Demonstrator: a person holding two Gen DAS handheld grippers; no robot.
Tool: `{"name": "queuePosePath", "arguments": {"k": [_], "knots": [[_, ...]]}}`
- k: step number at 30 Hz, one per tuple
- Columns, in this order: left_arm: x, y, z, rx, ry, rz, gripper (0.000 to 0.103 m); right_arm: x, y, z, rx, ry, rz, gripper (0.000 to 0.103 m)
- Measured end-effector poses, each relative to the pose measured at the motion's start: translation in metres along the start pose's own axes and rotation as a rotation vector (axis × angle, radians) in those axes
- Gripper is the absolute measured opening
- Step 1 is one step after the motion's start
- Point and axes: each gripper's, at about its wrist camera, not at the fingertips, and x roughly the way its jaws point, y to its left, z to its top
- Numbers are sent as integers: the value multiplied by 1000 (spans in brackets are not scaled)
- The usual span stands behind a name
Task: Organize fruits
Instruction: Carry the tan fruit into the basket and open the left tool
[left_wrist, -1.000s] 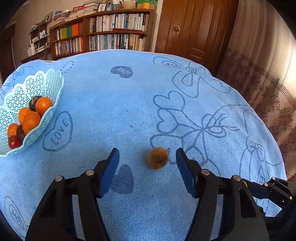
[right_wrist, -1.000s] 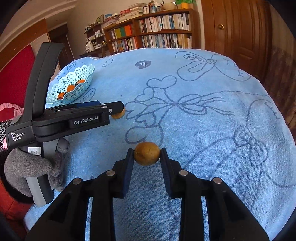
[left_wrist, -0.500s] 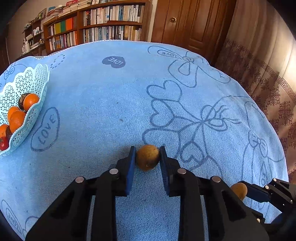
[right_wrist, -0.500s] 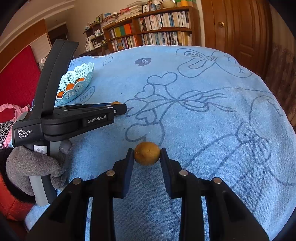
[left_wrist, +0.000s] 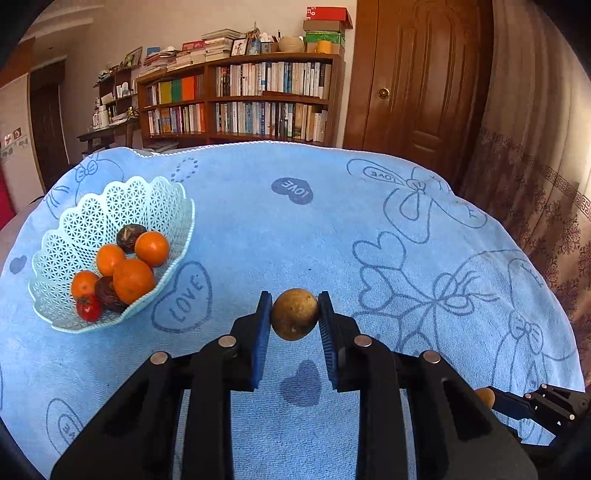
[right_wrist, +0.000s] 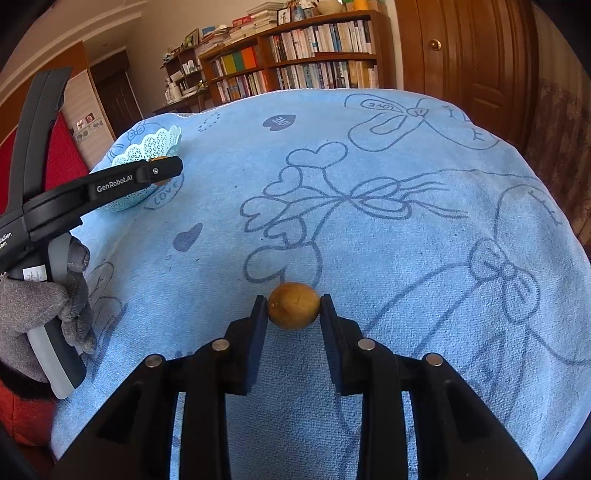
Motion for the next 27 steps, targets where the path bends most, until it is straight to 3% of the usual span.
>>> {"name": "queuePosePath", "arguments": {"k": [15,27], "knots": [[-22,84,19,-156,-86,136,26,-4,22,10,-45,-3,4,29],[-20,138,21,-242,-101,249,26,4,64,33,-144,-4,48,29]]}}
